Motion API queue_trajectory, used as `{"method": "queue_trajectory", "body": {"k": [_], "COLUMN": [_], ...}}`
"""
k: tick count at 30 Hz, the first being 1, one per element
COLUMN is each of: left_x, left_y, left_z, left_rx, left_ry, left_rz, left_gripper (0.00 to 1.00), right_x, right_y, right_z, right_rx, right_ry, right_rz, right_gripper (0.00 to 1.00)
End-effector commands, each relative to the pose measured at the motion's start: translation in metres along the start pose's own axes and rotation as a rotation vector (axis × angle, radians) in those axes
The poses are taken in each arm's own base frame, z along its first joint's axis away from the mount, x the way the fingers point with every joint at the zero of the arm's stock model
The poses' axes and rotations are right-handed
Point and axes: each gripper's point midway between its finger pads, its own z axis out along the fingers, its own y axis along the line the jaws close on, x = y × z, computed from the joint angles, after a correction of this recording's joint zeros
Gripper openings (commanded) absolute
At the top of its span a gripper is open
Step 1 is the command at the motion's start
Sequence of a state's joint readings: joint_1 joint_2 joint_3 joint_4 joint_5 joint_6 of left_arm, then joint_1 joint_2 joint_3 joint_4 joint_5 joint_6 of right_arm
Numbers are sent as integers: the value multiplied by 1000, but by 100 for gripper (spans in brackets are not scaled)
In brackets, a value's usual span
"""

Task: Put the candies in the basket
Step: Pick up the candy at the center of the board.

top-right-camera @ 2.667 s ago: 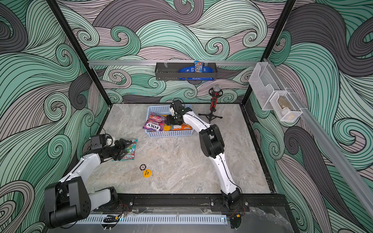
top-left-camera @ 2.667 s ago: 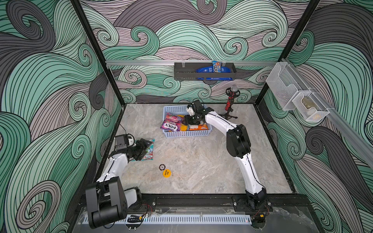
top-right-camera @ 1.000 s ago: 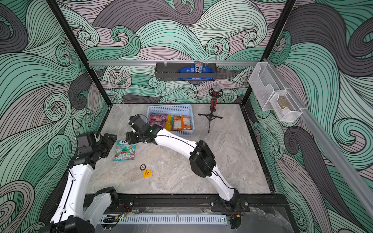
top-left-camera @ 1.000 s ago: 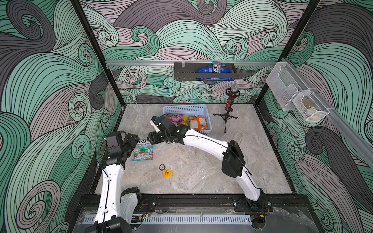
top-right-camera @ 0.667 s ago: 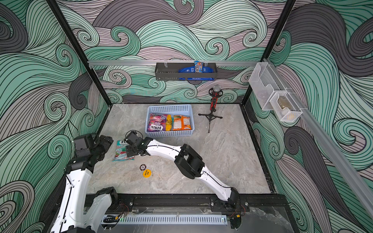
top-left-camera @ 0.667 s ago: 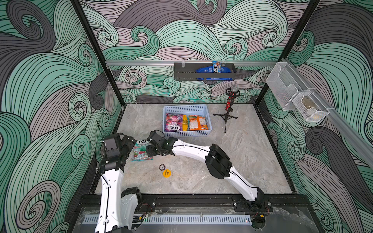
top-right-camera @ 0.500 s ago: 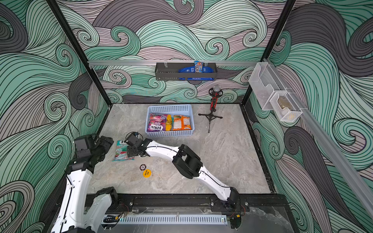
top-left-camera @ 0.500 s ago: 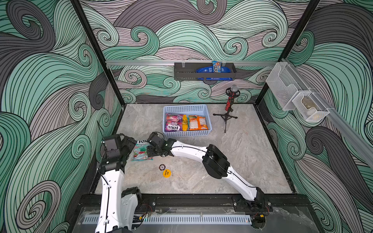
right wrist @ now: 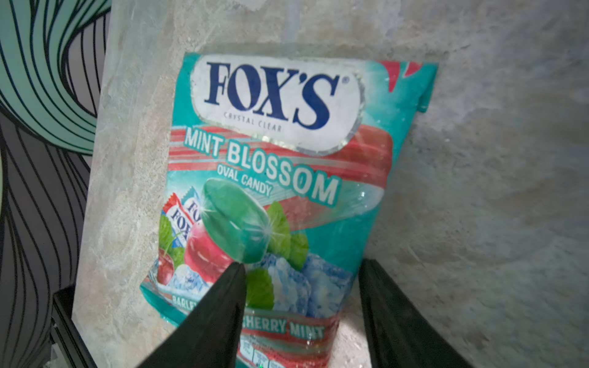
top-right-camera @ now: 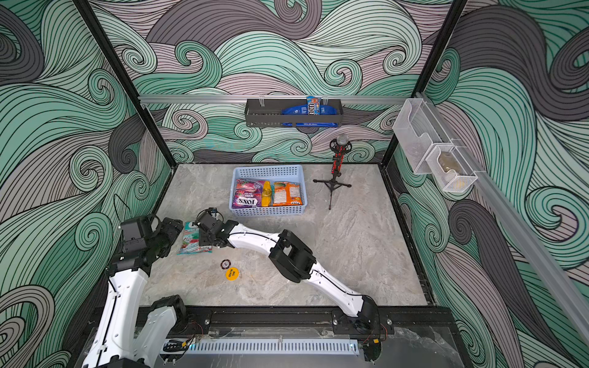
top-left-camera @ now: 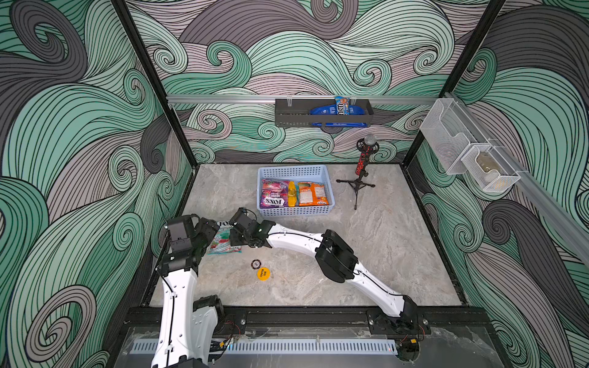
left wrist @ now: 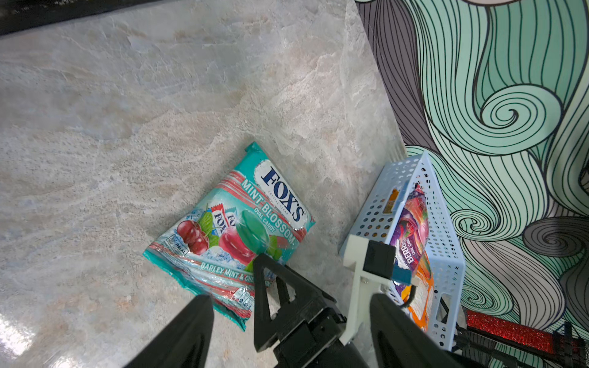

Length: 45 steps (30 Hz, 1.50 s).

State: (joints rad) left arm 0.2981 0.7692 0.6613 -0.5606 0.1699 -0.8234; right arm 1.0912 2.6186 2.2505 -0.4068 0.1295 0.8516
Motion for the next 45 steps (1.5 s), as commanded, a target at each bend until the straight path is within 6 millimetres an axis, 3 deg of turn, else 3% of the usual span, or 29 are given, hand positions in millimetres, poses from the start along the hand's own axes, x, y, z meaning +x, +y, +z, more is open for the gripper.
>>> {"method": "queue_trajectory", "body": {"k": [1,4,7,11,15,18,23,27,30,33,36,39,42,45], "left_x": [-2,1,8,17,15,20,47,70,105,151,193,223,233,225], "left_y": [-8,-13,-20,-36,-37,-43,-67,-83,-107,-137,-154,-155,-149,-149], "left_z": [-2,1,6,6,6,5,0,0,-4,-17,-19,-3,11,10], "left_rx": [43,84,144,246,251,293,503,579,648,737,744,663,595,586], "left_ry": [-1,5,35,77,65,88,217,276,305,337,375,456,497,457], "left_rz": [5,58,103,150,199,212,240,241,286,337,411,482,509,512], "left_gripper": [80,81,81,81,81,81,78,74,74,74,74,74,73,74], "right_x": [17,17,8,-17,-38,-40,-18,15,37,44,42,36,29,12], "right_y": [-28,-36,-31,-14,0,-4,-57,-122,-168,-198,-221,-237,-247,-248], "right_z": [21,16,3,-26,-71,-109,-173,-223,-258,-289,-314,-331,-338,-349], "right_rx": [59,87,85,65,47,54,125,206,247,247,232,223,213,215], "right_ry": [50,45,21,-44,-99,-115,-158,-202,-236,-299,-363,-411,-426,-456], "right_rz": [21,8,-29,-96,-171,-225,-240,-192,-132,-60,-2,40,69,64], "right_gripper": [44,25,8,3,0,0,0,0,0,0,0,0,0,0]}}
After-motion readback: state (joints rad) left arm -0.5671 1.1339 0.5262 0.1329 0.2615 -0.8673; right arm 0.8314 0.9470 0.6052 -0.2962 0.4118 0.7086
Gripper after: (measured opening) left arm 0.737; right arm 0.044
